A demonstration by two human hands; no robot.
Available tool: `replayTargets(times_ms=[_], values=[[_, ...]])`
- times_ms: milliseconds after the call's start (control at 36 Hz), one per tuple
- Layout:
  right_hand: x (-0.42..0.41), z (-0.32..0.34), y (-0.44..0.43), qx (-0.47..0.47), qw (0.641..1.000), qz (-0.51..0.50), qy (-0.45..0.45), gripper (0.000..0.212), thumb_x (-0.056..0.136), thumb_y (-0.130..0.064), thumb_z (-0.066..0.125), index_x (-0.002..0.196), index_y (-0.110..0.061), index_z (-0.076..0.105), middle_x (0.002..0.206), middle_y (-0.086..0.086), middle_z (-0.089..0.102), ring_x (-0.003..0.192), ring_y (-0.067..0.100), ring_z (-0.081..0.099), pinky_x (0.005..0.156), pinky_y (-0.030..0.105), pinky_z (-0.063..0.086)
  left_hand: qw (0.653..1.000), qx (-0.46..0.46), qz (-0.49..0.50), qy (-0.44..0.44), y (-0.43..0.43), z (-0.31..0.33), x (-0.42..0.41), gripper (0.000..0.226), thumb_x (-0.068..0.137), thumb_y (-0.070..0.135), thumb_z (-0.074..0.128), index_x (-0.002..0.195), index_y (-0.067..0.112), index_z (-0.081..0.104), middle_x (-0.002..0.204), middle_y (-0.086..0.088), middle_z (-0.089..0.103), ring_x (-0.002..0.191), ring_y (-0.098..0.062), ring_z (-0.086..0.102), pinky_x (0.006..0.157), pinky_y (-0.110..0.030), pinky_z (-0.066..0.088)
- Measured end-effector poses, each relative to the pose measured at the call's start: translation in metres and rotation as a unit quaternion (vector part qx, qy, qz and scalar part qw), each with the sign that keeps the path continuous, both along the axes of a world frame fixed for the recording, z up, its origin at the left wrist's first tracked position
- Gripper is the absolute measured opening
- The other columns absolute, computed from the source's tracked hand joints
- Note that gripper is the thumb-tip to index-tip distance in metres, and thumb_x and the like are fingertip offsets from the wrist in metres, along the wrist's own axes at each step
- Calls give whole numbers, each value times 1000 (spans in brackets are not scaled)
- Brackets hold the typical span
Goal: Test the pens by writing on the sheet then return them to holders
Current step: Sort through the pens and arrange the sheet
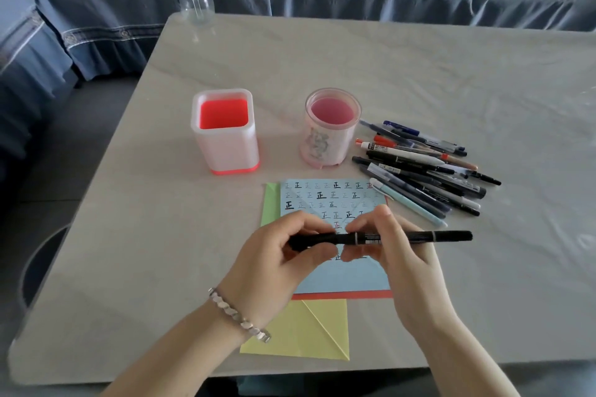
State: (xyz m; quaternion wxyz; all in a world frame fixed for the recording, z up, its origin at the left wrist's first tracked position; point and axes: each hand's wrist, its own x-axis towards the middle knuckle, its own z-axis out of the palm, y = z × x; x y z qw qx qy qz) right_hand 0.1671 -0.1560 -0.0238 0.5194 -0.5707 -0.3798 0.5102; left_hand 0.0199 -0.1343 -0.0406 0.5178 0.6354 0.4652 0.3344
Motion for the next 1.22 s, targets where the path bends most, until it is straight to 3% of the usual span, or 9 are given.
replayTargets(times_ms=[111, 222, 333, 556, 667, 806, 917, 1083, 1222], values=[[1, -5, 7, 17, 999, -4, -44, 33, 83, -26, 49, 52, -17, 44, 42, -2, 45, 44, 9, 39, 49, 17, 34, 997, 52, -44, 40, 3, 7, 8, 9, 86, 23, 63, 81, 26, 55, 87, 15, 62, 72, -7, 59, 68, -20, 47], [4, -7, 7, 63, 997, -27, -28, 38, 74, -17, 61, 40, -21, 44, 34, -4, 42, 35, 6, 37, 41, 15, 31, 996, 57, -61, 28, 0, 8, 13, 14, 81, 33, 54, 74, 22, 48, 60, 7, 52, 50, -10, 42, 50, -22, 37], [8, -11, 2, 84, 996, 17, -18, 26, 60, -35, 62, 42, -21, 49, 34, 1, 48, 32, 7, 42, 39, 14, 33, 988, -113, -76, -73, 0, 10, 15, 20, 78, 27, 58, 64, 23, 44, 48, 10, 38, 42, -7, 28, 42, -17, 27], [23, 0, 15, 101, 993, 48, -49, 31, 62, -23, 67, 47, -9, 45, 34, 0, 48, 30, 5, 41, 38, 12, 33, 875, -423, -120, -202, 12, 23, 27, 25, 79, 21, 65, 71, 9, 45, 46, 3, 31, 36, -7, 21, 37, -12, 22], [31, -15, 27, 19, 987, 90, -132, 31, 86, -10, 60, 57, -11, 54, 41, -2, 56, 38, 5, 46, 44, 14, 38, 991, -118, -57, 40, 21, 8, 32, 16, 91, 24, 55, 75, 21, 52, 47, 9, 47, 44, -11, 42, 47, -26, 37], [54, -50, 28, -10, 943, 18, -332, 20, 88, -29, 56, 69, -27, 61, 64, -8, 65, 55, 2, 54, 54, 13, 41, 943, 199, 68, 259, 32, -21, -4, 11, 88, 28, 54, 85, 18, 60, 64, 5, 60, 55, -14, 55, 52, -28, 43], [86, -61, 38, -13, 900, -71, -430, 12, 85, -12, 61, 83, -23, 66, 88, 0, 67, 76, 11, 59, 67, 15, 41, 894, 244, 149, 346, 43, -55, -56, 29, 81, 32, 43, 81, 10, 62, 72, -8, 64, 65, -32, 60, 58, -43, 50], [109, -68, 61, -81, 805, -9, -588, 29, 89, -16, 56, 117, -10, 60, 123, 7, 57, 118, 27, 43, 96, 35, 32, 835, 222, 213, 457, 48, -83, -95, 21, 66, -2, 79, 82, 6, 68, 82, -18, 59, 76, -44, 54, 66, -51, 46], [113, -69, 73, -113, 786, 31, -607, 32, 90, -18, 55, 122, -12, 56, 124, 9, 56, 120, 28, 43, 100, 42, 35, 851, 306, 173, 391, 40, -78, -77, 27, 79, 22, 44, 99, 11, 61, 98, -14, 58, 91, -34, 51, 80, -45, 42]])
